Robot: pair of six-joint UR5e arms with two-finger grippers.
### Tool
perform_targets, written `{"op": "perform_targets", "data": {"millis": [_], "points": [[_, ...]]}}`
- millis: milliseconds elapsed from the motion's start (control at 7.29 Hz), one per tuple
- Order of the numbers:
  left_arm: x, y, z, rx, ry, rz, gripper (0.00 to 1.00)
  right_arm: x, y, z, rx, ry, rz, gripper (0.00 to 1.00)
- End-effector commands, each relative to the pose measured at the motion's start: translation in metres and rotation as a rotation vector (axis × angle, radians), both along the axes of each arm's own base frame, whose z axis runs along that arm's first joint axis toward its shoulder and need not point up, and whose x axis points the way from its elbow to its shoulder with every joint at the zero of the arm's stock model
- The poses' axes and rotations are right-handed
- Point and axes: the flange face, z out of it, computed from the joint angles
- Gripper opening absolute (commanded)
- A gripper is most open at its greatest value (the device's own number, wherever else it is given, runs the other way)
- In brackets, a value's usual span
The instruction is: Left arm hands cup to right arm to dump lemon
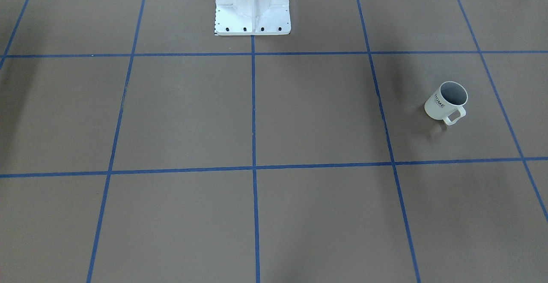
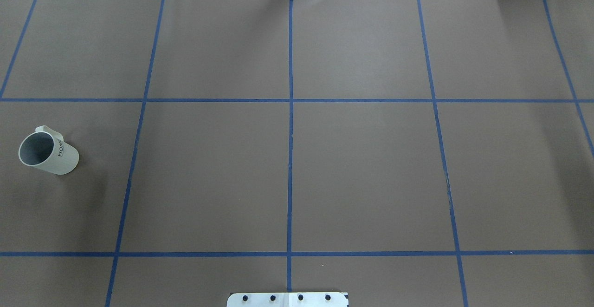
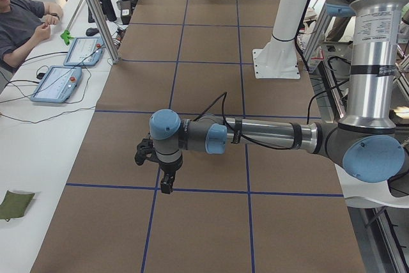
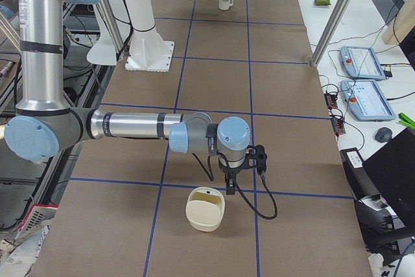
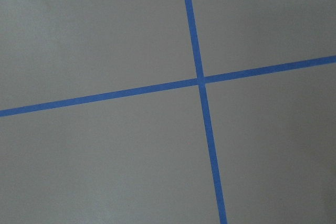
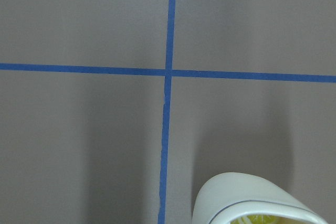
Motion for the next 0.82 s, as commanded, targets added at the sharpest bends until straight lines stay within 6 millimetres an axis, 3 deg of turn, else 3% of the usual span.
{"op": "perform_targets", "data": {"millis": [0,686], "points": [[0.0,-0.0008,-0.0011,0.002,0.0,0.0,1.0,0.0,0.0,0.0,0.0,0.0,0.0,1.0],[-0.0005,-0.0008,0.0001,0.001,-0.008,-0.001,1.0,0.0001,-0.0007,-0.0007,0.0,0.0,0.001,1.0]]}}
